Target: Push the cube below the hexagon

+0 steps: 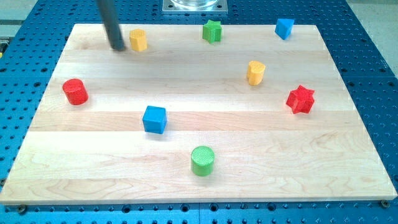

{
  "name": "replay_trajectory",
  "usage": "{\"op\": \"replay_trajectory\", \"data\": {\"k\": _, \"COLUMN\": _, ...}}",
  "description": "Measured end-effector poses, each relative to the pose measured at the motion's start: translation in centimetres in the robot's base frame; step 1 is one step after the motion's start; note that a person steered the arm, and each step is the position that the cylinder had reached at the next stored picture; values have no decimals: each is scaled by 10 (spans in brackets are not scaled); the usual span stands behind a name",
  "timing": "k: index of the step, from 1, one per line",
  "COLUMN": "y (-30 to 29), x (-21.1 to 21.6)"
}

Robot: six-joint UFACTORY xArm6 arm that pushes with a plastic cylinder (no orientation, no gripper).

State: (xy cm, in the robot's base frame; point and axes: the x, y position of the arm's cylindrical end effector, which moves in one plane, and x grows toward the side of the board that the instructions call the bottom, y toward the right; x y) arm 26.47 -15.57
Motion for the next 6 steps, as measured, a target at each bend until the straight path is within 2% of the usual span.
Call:
{"op": "replay_trajectory", "data": {"k": 1, "y": 25, "x": 15}}
{"op": "replay_trajectory", "data": {"k": 2, "y": 58, "x": -10}}
{"op": "replay_trajectory", "data": {"k": 3, "y": 68, "x": -8}}
{"op": "replay_trajectory", "data": {"k": 4, "y": 62, "x": 42}}
{"op": "replay_trajectory", "data": {"k": 5, "y": 109, "x": 126}}
{"op": "replay_trajectory", "data": {"k": 6, "y": 119, "x": 225}}
